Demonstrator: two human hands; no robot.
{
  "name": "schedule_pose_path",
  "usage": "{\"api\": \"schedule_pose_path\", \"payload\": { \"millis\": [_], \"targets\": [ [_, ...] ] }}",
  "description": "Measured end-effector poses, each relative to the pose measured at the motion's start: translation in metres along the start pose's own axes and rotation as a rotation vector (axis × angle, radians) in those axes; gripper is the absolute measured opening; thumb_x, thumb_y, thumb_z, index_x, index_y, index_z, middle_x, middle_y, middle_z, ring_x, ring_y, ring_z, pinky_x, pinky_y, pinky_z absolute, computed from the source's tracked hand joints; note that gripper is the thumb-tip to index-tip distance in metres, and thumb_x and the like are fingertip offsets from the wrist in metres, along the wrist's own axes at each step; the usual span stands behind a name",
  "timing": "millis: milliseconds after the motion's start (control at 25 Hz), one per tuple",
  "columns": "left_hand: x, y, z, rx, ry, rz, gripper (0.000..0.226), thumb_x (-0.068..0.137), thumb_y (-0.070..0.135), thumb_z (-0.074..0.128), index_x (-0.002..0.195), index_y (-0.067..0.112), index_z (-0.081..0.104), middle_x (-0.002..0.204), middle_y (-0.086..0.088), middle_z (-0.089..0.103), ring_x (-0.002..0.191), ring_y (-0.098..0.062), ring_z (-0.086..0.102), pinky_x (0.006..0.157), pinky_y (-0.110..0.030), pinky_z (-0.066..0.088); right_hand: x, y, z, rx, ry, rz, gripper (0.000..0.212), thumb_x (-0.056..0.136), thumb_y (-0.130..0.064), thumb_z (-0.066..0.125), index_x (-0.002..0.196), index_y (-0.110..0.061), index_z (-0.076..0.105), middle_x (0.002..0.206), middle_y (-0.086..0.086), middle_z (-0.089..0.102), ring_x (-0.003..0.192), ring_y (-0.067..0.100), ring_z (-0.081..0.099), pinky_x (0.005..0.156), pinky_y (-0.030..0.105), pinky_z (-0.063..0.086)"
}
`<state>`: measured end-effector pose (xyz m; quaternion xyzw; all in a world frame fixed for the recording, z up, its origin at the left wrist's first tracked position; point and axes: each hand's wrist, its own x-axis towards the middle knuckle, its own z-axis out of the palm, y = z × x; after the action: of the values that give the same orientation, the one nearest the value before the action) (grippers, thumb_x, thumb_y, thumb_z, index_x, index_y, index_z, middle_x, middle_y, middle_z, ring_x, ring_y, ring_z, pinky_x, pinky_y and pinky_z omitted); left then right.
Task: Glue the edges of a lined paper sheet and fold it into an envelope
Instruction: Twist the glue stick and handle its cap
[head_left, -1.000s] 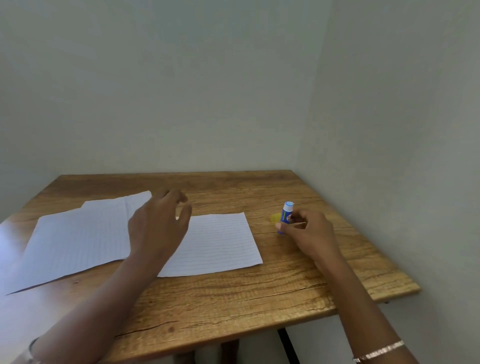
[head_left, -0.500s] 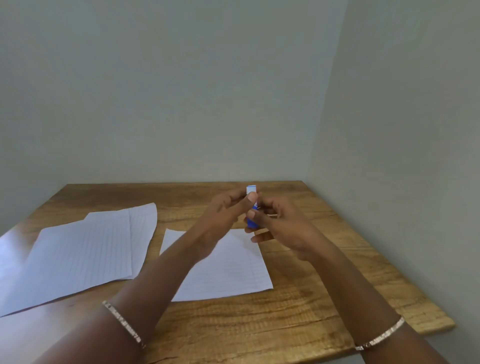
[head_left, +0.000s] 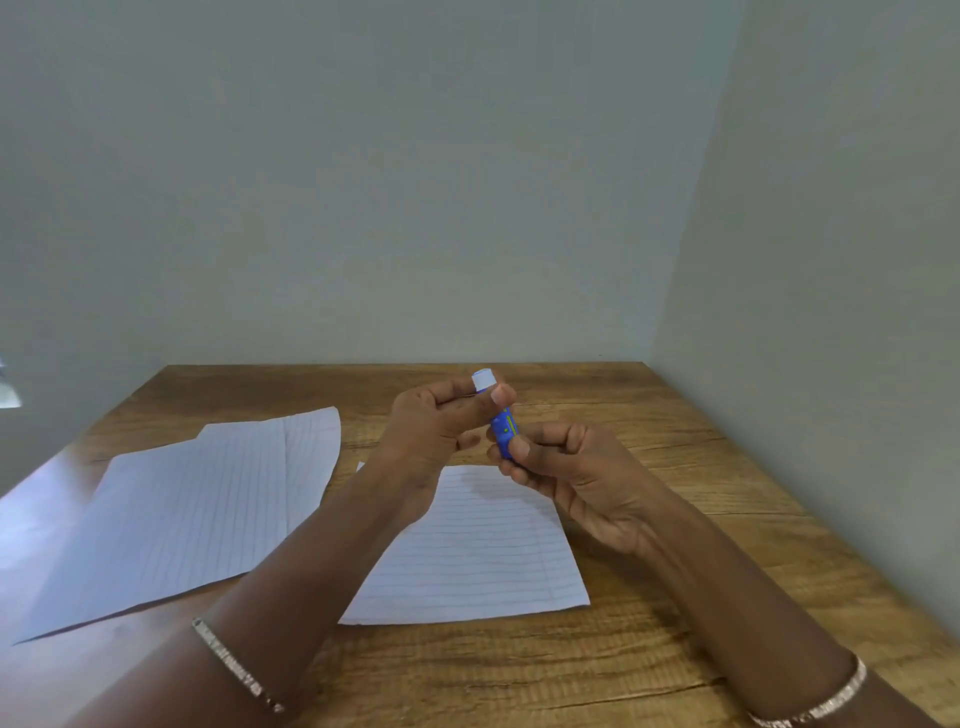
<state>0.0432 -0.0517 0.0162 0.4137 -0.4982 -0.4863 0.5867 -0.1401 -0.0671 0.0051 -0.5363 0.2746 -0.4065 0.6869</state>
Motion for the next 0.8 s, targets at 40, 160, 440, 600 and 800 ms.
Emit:
{"api": "schedule_pose_path", "payload": {
  "millis": [40, 160, 440, 600, 800],
  "targets": [
    [0.0, -0.001, 0.0, 0.018, 0.05, -0.012, 0.055, 0.052, 0.05, 0.09, 0.093, 0.015, 0.078, 0.096, 0.002, 0.08, 0.094, -0.014, 0.074, 0.087, -0.036, 0.053, -0.001, 0.001, 0.003, -0.073, 0.06, -0.036, 0.04, 0.071, -0.008, 0.085, 0.108, 0.005, 0.076, 0.094, 0.016, 0.077, 0.08, 0.018, 0.073, 0.077, 0.022, 0.059],
    [0.0, -0.003, 0.003, 0.034, 0.174, -0.025, 0.047, 0.037, 0.051, 0.094, 0.069, 0.026, 0.071, 0.066, 0.008, 0.067, 0.072, -0.011, 0.066, 0.073, -0.031, 0.051, -0.003, 0.006, 0.008, -0.311, 0.237, -0.144, 0.042, 0.059, -0.006, 0.096, 0.095, -0.005, 0.074, 0.087, 0.015, 0.079, 0.08, 0.022, 0.076, 0.076, 0.027, 0.06],
    [0.003, -0.004, -0.003, -0.064, 0.091, 0.035, 0.04, 0.043, 0.05, 0.093, 0.069, 0.027, 0.075, 0.072, 0.004, 0.073, 0.079, -0.011, 0.071, 0.081, -0.033, 0.051, -0.007, 0.002, 0.014, 0.285, 0.077, 0.185, 0.034, 0.082, -0.019, 0.078, 0.101, 0.01, 0.078, 0.107, 0.028, 0.076, 0.096, 0.03, 0.079, 0.074, 0.026, 0.064],
    [0.002, -0.006, -0.001, -0.147, 0.06, 0.016, 0.042, 0.046, 0.043, 0.094, 0.077, 0.019, 0.078, 0.079, -0.003, 0.075, 0.081, -0.015, 0.073, 0.082, -0.03, 0.054, -0.007, 0.004, 0.02, 0.052, 0.196, -0.064, 0.031, 0.066, -0.009, 0.087, 0.094, -0.002, 0.075, 0.097, 0.023, 0.077, 0.085, 0.024, 0.079, 0.078, 0.027, 0.063],
    [0.002, -0.003, -0.001, -0.209, 0.061, 0.003, 0.051, 0.048, 0.041, 0.091, 0.087, 0.011, 0.076, 0.09, -0.008, 0.073, 0.089, -0.018, 0.072, 0.082, -0.025, 0.057, -0.007, 0.001, 0.02, 0.138, 0.18, -0.043, 0.032, 0.072, -0.023, 0.088, 0.097, -0.005, 0.08, 0.105, 0.025, 0.078, 0.096, 0.031, 0.078, 0.08, 0.031, 0.064]
  ]
}}
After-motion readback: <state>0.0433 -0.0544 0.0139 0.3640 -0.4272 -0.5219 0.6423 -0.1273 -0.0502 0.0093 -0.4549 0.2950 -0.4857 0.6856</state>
